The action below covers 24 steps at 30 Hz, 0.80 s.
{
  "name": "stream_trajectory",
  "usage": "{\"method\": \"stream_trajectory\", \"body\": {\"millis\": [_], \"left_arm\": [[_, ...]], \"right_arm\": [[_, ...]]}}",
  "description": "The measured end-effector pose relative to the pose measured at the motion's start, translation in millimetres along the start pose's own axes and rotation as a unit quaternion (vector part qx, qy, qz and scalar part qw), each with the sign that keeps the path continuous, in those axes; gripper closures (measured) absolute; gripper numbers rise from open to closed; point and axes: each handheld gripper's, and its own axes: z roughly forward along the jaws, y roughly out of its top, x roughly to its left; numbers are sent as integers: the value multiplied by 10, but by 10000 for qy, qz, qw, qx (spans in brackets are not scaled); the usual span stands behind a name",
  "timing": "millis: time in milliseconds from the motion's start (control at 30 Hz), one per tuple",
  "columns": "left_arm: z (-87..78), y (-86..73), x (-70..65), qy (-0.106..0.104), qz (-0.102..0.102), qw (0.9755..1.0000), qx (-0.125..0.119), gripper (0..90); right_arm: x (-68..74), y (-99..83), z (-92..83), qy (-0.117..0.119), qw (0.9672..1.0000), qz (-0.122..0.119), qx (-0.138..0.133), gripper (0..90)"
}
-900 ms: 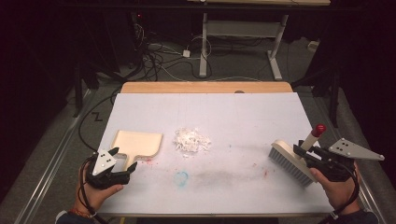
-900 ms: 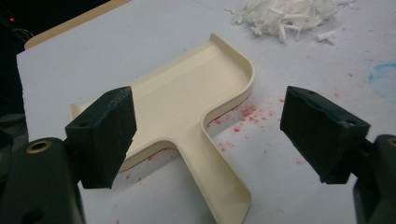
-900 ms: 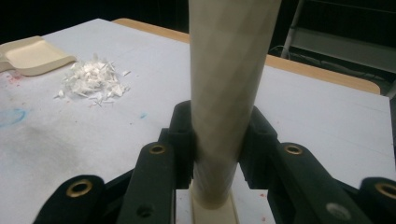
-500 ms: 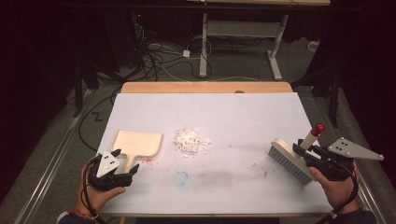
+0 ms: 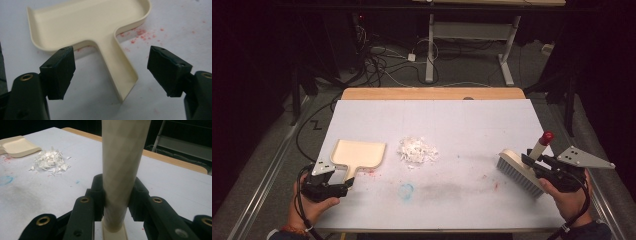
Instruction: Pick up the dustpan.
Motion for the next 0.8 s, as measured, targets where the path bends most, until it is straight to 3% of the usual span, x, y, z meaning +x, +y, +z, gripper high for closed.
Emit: {"method": "stream_trajectory", "body": {"millis": [133, 367, 533, 800], "left_arm": [[43, -15, -3, -28, -206, 9998, 38, 215], [98, 2, -48, 88, -4, 9999, 137, 214], [104, 5, -55, 117, -57, 9999, 69, 214], [268, 22, -64, 175, -250, 9993, 200, 215]], "right_arm": [[20, 6, 7, -14, 10000, -45, -42, 708], [19, 11, -20, -124, 9998, -10, -139, 708], [-1, 11, -16, -150, 9998, 14, -150, 709], [-10, 25, -26, -179, 9997, 13, -155, 708]]}}
